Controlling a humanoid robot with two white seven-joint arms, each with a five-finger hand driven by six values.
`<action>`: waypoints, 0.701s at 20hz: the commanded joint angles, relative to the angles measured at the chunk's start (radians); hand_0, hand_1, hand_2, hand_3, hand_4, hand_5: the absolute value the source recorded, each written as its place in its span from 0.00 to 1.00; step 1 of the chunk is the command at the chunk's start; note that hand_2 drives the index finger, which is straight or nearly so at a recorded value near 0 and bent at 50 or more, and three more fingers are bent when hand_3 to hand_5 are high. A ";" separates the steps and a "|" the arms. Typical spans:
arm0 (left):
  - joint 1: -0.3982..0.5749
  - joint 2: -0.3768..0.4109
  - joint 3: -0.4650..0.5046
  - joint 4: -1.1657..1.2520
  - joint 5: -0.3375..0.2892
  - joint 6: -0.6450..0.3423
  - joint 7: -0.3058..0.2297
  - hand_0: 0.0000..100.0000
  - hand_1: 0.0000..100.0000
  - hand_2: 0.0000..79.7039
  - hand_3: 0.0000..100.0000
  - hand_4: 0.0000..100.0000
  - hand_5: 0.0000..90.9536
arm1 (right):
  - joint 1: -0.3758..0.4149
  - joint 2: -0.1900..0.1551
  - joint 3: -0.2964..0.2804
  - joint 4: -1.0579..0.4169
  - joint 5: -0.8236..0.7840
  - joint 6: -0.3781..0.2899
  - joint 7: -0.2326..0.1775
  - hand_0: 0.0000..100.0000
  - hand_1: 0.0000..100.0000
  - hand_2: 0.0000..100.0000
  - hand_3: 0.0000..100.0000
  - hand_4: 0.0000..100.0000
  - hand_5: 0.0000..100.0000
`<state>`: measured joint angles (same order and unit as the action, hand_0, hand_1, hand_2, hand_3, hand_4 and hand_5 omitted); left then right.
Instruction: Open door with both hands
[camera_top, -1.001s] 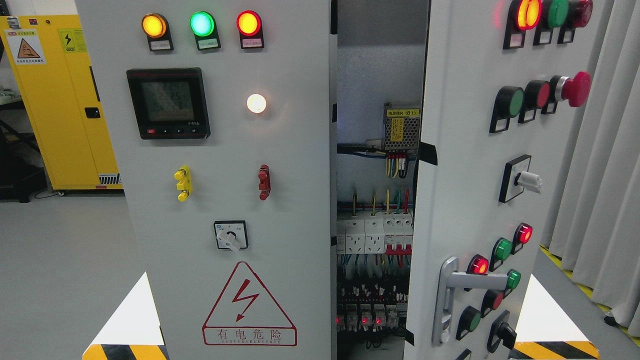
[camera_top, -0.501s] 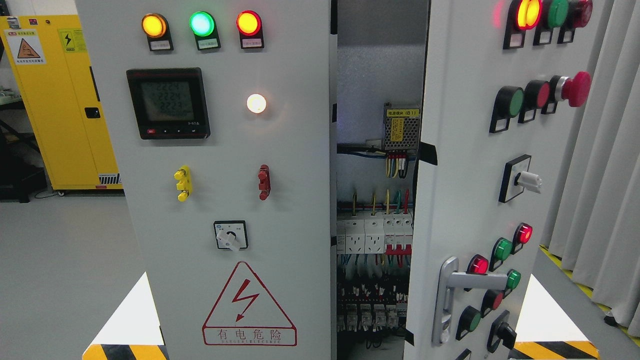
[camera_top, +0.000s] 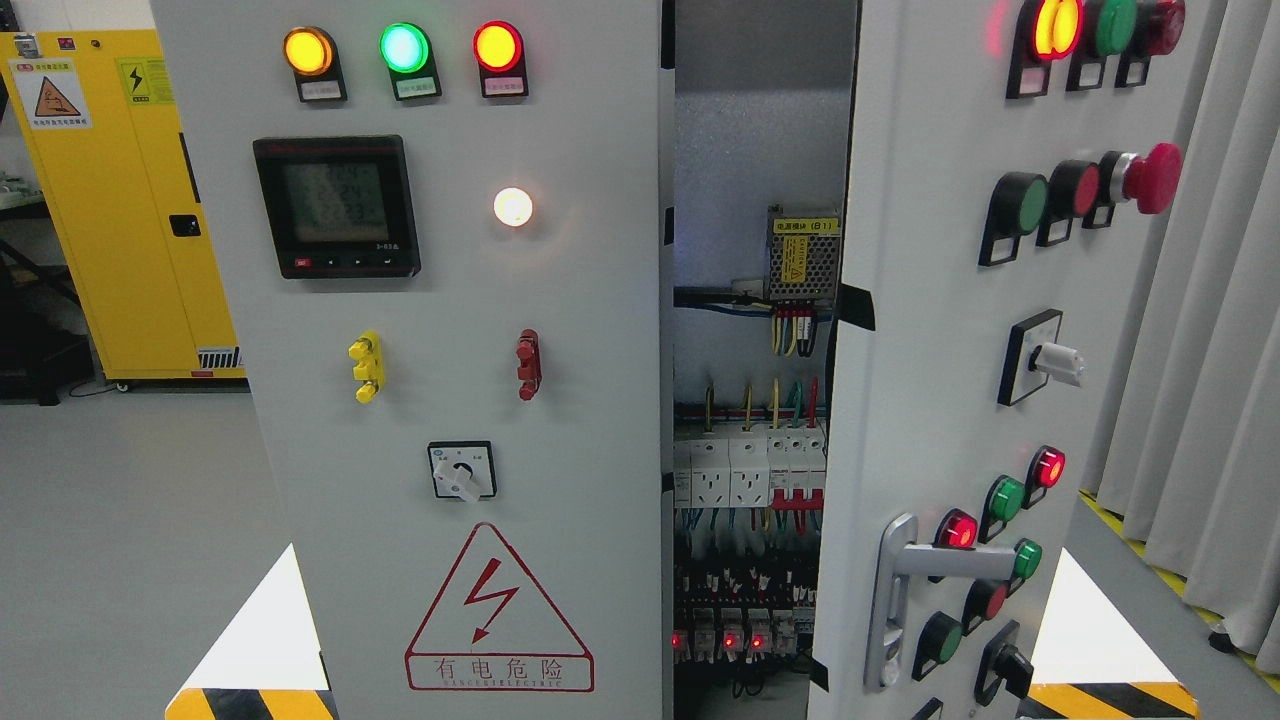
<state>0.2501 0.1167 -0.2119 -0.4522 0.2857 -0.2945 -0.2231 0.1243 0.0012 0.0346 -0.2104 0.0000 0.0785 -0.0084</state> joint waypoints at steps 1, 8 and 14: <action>0.171 0.146 0.150 -0.593 0.003 -0.054 -0.096 0.41 0.21 0.08 0.18 0.00 0.00 | 0.000 0.022 -0.024 0.009 0.017 -0.011 -0.001 0.21 0.11 0.00 0.00 0.00 0.00; 0.386 0.146 0.370 -1.057 0.029 -0.046 -0.419 0.32 0.17 0.12 0.26 0.09 0.00 | 0.000 0.025 -0.024 0.009 0.020 -0.016 0.002 0.21 0.11 0.00 0.00 0.00 0.00; 0.388 0.166 0.491 -1.224 0.035 -0.037 -0.462 0.26 0.17 0.12 0.26 0.11 0.00 | 0.001 0.025 -0.024 0.009 0.020 -0.016 0.002 0.21 0.11 0.00 0.00 0.00 0.00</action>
<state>0.5872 0.2239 0.0551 -1.1921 0.3109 -0.3457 -0.6573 0.1241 0.0003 0.0097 -0.2037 0.0000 0.0633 -0.0116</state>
